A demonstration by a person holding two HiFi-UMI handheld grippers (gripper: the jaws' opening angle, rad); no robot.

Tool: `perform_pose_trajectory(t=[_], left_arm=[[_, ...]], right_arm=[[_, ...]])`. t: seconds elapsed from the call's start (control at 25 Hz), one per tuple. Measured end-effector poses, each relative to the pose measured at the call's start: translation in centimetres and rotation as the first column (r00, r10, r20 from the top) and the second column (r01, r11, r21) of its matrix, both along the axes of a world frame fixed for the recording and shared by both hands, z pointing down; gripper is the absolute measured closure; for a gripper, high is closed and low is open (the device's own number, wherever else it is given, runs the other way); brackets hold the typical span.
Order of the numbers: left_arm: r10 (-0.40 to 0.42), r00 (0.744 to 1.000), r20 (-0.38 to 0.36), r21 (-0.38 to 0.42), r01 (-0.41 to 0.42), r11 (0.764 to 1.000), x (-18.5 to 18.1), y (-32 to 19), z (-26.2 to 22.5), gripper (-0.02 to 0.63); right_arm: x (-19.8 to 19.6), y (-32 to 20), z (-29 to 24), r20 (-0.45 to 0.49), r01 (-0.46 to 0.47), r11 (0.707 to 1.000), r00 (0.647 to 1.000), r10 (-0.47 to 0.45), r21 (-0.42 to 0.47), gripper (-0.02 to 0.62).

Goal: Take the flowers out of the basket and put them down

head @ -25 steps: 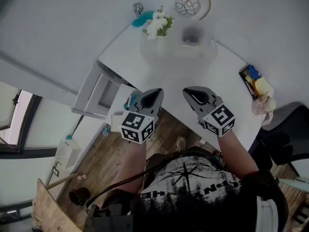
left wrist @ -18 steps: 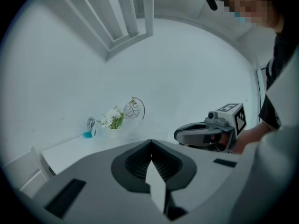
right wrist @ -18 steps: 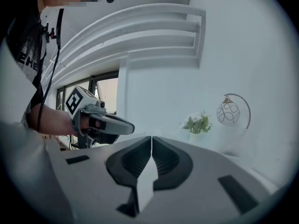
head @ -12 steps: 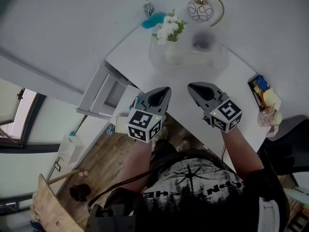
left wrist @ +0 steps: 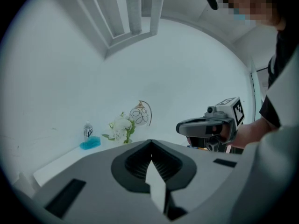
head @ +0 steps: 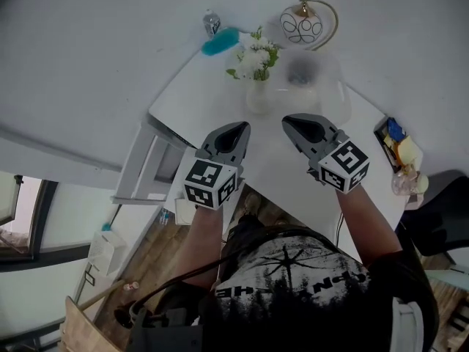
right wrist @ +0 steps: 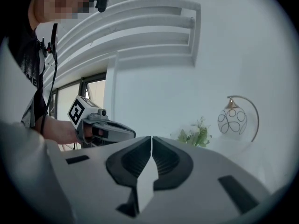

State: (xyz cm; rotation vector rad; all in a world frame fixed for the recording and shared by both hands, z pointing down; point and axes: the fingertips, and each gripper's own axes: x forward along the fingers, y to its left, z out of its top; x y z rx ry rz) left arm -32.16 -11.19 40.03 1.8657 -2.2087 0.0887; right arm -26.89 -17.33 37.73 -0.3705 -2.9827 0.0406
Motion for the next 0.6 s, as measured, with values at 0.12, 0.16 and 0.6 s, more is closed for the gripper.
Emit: perform_pose_trajectory(t=[0.12,0.16,0.6], left_arm=[[0.046,0.999,0.023,-0.015,-0.046,0.999,-2.8,-1.1,-0.2,0.595],[0.058,0.998,0.031,-0.021,-0.058,0.998,-3.7,-1.3,-0.2,0.595],[0.184,0.983,0.008,-0.027,-0.184,0.983,-9.6,-5.3,0.0,0.595]], right_arm=[[-2.4,-0.9,-1.0,0.002,-0.012,1.0,1.0,0.012,-0.009,0.575],[-3.3,-1.0,-1.2,0.001,-0.013,1.0,1.0,0.013,-0.012,0.575],[-9.7,-3.5,-2.5,-0.032,-0.034,0.999,0.999,0.035,0.032,0.575]])
